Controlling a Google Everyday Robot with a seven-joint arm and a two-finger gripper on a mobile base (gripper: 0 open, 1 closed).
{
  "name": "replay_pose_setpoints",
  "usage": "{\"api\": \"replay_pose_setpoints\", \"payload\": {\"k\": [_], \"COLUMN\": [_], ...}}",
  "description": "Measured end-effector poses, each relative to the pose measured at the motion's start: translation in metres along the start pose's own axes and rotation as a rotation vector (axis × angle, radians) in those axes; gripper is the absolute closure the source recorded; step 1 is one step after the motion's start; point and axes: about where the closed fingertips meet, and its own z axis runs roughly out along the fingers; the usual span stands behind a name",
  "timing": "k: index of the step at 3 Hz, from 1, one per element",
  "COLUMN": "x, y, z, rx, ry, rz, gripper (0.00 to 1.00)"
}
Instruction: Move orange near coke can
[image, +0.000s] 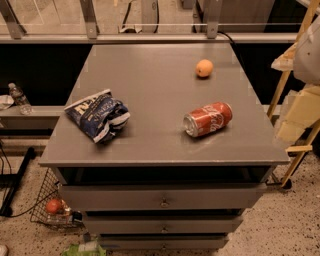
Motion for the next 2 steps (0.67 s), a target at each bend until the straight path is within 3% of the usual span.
{"api": "replay_pose_setpoints", "payload": {"k": [1, 2], "x": [0.000, 0.001], "y": [0.000, -0.032], "z": [0.000, 0.017], "rx": [0.000, 0.028], "ry": [0.000, -0.113], "rz": [0.000, 0.111], "gripper": [0.00, 0.00]}}
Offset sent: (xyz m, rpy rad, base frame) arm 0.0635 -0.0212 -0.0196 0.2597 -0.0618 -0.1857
